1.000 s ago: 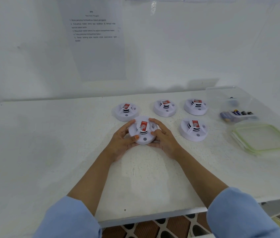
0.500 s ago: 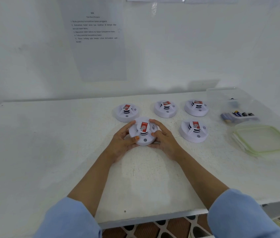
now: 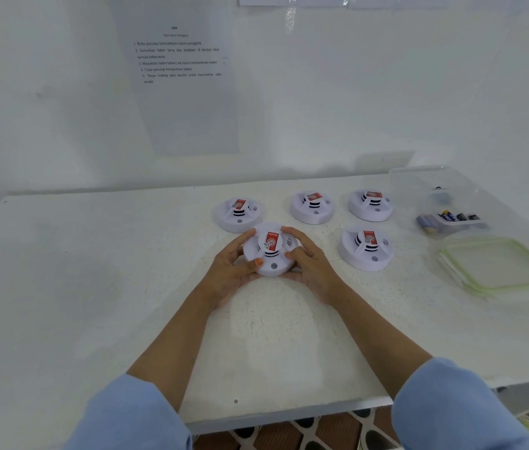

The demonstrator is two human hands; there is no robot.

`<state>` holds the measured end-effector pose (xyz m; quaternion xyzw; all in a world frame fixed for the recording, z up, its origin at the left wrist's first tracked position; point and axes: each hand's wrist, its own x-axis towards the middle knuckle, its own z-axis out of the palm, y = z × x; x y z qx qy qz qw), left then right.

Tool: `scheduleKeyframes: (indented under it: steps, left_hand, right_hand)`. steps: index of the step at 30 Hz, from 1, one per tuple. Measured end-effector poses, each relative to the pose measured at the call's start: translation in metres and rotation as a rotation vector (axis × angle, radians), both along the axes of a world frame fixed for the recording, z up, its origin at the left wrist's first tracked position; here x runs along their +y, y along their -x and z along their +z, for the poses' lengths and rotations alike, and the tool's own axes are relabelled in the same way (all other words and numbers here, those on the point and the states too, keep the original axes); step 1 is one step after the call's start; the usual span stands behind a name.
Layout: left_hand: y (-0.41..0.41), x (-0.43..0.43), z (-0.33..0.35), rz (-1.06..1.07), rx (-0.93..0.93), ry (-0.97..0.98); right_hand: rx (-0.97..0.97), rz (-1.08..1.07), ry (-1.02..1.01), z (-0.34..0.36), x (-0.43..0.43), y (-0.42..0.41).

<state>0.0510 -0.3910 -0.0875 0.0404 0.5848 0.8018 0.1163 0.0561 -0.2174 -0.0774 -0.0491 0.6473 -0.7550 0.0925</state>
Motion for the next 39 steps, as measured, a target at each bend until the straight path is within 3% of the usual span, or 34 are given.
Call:
scheduleKeyframes:
  steps: [5, 15, 20, 27, 33, 39]
  left_hand:
    - [0.001, 0.002, -0.002, -0.021, 0.086, 0.213]
    - [0.009, 0.011, -0.001, -0.030, 0.240, 0.716]
    - [0.010, 0.011, 0.003, -0.062, 0.170, 0.699]
    - [0.040, -0.028, 0.022, 0.242, 0.198, 0.632]
    - [0.099, -0.058, 0.022, 0.081, 0.131, 0.675]
    - [0.140, -0.066, 0.015, -0.091, 0.162, 0.674]
  right_hand:
    - [0.124, -0.082, -0.265, 0.000, 0.002, 0.002]
    - [0.162, -0.107, -0.502, -0.004, 0.013, 0.003]
    - [0.130, -0.077, -0.556, -0.004, 0.018, 0.011]
    - [0.175, -0.044, -0.506, 0.035, 0.008, 0.057]
    - [0.126, 0.209, -0.640, 0.027, -0.016, 0.119]
    - [0.231, 0.255, -0.714, 0.015, -0.021, 0.147]
